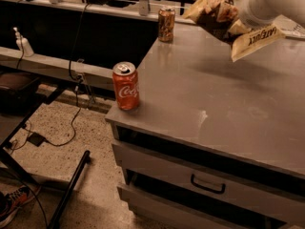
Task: Move brown chip bag near orange can
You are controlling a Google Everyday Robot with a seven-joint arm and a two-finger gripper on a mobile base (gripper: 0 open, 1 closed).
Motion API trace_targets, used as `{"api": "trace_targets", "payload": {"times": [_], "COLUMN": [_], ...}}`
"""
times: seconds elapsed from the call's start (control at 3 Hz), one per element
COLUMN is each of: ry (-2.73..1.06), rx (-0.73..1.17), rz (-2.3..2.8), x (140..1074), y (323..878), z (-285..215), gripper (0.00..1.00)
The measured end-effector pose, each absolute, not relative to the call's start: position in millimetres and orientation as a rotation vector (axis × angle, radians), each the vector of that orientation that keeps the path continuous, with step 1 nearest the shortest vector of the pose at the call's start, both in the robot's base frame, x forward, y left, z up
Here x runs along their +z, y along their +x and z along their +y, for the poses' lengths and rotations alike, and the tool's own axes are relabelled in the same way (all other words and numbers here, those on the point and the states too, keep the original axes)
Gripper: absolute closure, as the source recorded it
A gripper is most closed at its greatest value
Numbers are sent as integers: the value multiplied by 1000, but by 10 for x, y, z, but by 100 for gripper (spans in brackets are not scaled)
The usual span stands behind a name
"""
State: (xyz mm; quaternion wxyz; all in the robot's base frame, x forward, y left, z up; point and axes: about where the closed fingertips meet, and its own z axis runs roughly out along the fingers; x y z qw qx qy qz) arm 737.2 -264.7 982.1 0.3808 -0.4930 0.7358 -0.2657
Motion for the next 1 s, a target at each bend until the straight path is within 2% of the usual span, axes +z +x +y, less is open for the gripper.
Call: {"api": "trace_targets", "payload": {"times": [0.33,1.0], "ry": [-1255,-1277], "rx": [-705,-891], "rz": [1828,1846], "x": [9803,9465], "y": [7614,8064], "z": [-2680,-2818], "gripper": [100,100]}}
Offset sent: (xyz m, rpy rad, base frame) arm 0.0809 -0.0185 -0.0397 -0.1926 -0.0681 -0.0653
